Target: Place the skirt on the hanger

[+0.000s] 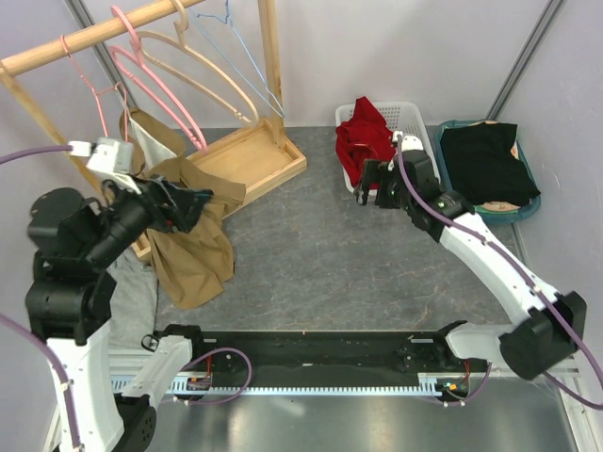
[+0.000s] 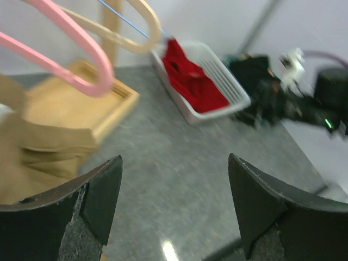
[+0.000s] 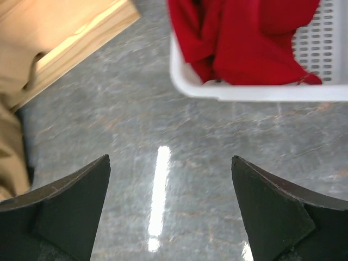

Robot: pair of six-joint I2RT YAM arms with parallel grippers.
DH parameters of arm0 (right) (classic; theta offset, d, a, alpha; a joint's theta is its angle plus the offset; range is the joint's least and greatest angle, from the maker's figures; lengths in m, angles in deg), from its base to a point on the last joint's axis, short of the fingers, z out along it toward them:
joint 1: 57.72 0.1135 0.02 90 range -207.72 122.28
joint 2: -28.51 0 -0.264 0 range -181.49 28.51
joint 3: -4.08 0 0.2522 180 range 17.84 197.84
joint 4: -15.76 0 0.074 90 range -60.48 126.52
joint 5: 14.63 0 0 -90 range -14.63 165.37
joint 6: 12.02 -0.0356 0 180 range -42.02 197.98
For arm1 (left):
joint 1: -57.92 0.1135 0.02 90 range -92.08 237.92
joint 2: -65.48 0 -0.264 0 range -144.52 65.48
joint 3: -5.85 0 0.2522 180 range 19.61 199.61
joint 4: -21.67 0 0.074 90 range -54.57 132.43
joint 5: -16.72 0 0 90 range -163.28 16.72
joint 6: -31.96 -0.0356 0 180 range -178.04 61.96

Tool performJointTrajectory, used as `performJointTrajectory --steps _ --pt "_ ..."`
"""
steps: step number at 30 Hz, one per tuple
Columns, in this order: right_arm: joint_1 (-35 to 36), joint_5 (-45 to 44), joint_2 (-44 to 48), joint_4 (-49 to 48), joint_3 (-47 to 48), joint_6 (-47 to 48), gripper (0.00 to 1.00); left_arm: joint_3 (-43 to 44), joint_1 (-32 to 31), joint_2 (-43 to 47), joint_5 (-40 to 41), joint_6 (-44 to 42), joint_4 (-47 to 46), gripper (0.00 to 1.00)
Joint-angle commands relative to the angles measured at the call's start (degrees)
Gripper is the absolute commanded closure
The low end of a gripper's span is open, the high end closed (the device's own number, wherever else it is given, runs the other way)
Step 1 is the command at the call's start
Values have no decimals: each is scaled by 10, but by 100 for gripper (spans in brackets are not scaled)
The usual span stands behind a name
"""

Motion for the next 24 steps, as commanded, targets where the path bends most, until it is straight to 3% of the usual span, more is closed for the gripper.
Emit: performJointTrajectory --steps 1,5,10,16,18,19,20,22,23,24 --pt "-70 60 -72 -18 70 13 2 -87 0 24 -182 17 -62 16" --pt "-110 98 -128 -54 100 37 2 -207 0 42 -236 57 -140 17" --pt "-113 44 -213 -82 152 108 3 -324 -1 51 -223 73 -205 18" --pt "-117 28 -317 -123 206 175 3 -392 -4 51 -207 78 -258 20" --pt "-120 42 -356 -126 223 187 9 -402 -6 54 -212 77 -265 21" --pt "-123 40 -368 -124 244 183 14 -411 -6 59 -212 74 -266 21" --pt "-126 54 -378 -120 254 178 29 -413 -7 62 -212 73 -266 21" --pt "-131 66 -394 -112 278 164 50 -421 -7 68 -217 72 -266 21" --pt "-132 67 -391 -108 283 160 75 -423 -8 74 -217 72 -266 21" --pt "-131 68 -379 -106 287 152 84 -428 -8 77 -217 71 -266 21"
